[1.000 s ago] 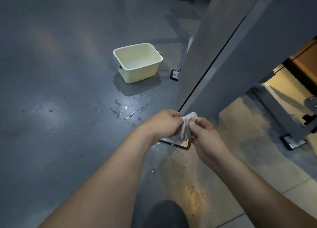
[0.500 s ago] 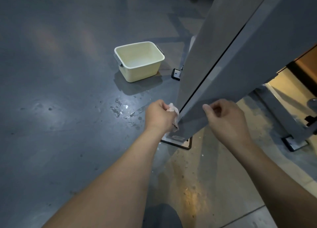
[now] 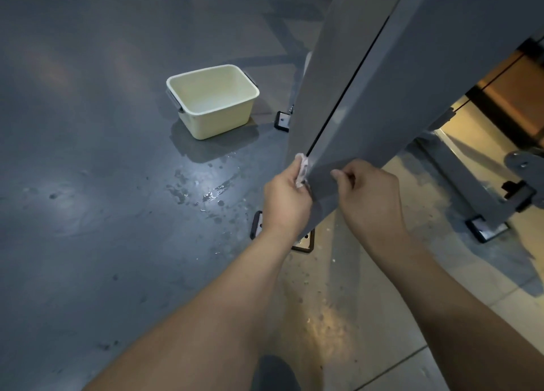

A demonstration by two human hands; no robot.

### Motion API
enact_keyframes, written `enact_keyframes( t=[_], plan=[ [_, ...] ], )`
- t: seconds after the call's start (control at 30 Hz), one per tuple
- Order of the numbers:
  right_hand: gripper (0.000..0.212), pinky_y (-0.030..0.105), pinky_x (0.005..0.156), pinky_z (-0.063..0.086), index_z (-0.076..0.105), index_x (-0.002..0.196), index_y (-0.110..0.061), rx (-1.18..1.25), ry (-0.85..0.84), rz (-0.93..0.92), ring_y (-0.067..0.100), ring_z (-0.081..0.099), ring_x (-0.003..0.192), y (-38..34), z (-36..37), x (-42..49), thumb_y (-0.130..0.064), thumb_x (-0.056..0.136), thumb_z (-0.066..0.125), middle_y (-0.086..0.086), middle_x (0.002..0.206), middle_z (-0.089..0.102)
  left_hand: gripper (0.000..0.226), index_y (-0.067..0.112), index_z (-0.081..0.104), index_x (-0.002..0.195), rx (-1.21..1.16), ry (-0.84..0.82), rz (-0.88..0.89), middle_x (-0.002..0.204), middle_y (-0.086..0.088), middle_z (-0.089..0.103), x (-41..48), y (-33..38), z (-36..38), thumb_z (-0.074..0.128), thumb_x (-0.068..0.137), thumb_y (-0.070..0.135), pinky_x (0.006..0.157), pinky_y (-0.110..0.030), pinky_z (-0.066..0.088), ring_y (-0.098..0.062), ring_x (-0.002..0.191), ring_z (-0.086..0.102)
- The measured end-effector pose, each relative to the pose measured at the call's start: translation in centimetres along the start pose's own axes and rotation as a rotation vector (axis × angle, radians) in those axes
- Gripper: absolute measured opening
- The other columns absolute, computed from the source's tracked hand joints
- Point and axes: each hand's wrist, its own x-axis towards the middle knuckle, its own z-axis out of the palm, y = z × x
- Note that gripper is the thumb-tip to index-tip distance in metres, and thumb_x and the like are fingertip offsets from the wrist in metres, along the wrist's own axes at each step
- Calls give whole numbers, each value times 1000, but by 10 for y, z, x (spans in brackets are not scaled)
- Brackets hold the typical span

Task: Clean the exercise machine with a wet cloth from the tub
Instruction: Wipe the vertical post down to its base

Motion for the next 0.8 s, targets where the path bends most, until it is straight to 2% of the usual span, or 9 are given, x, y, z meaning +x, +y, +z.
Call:
enact_keyframes(
  t=[0.1, 0.3, 0.37, 0.43, 0.5, 0.57, 0.63, 0.7, 0.8],
  plan=[
    [26, 40, 65, 36, 62, 78, -4, -4, 11, -24, 35, 59, 72, 2, 1, 1, -20, 98, 65, 15, 74, 65, 54, 34, 56, 145, -37, -6, 179, 84, 6, 72, -2, 10, -6, 53, 99, 5, 69, -12, 44, -3, 64, 51],
    [27, 37, 65, 33, 62, 77, -4, 14, 7, -15, 33, 59, 71, 1, 1, 1, -21, 98, 65, 14, 72, 64, 41, 21, 65, 135, 276, -19, 24, 91, -18, 72, -4, -2, -2, 45, 101, 8, 75, -43, 55, -39, 90, 67],
    [26, 37, 64, 35, 62, 76, -3, 25, 35, -46, 36, 60, 70, 2, 2, 1, -18, 96, 67, 16, 71, 65, 46, 22, 64, 138, 164, 44, 119, 84, -9, 73, -5, 14, -1, 48, 99, 4, 71, -34, 54, -28, 81, 68],
    [25, 38, 63, 37, 62, 76, -3, 25, 35, -62, 37, 59, 69, 4, 2, 2, -17, 96, 66, 17, 71, 65, 52, 25, 59, 144, 26, 65, 230, 66, 2, 62, -6, 30, -2, 50, 99, 0, 64, -13, 44, 0, 60, 59],
    [24, 40, 63, 42, 61, 77, -4, 18, 20, -62, 38, 60, 69, 6, 4, 2, -17, 96, 65, 18, 71, 65, 56, 26, 55, 147, 39, 50, 258, 64, 3, 54, -8, 34, -3, 50, 98, -2, 63, -2, 35, 9, 54, 51],
    [24, 41, 63, 45, 61, 77, -4, 33, 20, -56, 39, 60, 70, 7, 5, 2, -18, 96, 65, 19, 71, 64, 57, 26, 55, 148, 154, 15, 200, 74, 0, 63, -7, 20, -4, 47, 97, -2, 66, -4, 42, 6, 61, 56],
    [24, 40, 63, 44, 60, 77, -3, 62, 23, -46, 39, 60, 69, 7, 4, 1, -17, 96, 65, 19, 70, 63, 48, 20, 64, 136, 290, -36, 123, 84, -10, 71, -6, 5, -3, 45, 97, 0, 75, -26, 57, -14, 73, 67],
    [24, 39, 62, 43, 60, 76, -3, 84, 21, -39, 38, 59, 69, 5, 3, 1, -16, 96, 65, 19, 71, 63, 40, 17, 66, 127, 334, -10, 97, 83, -13, 71, -6, 4, 1, 45, 97, 3, 75, -40, 57, -31, 79, 67],
    [24, 40, 62, 45, 60, 77, -3, 107, 2, -23, 38, 60, 70, 3, -1, 2, -16, 97, 63, 18, 73, 65, 48, 27, 58, 144, 227, 90, 171, 74, -9, 65, -12, 23, 5, 49, 101, 9, 66, -21, 48, -14, 68, 60]
  ],
)
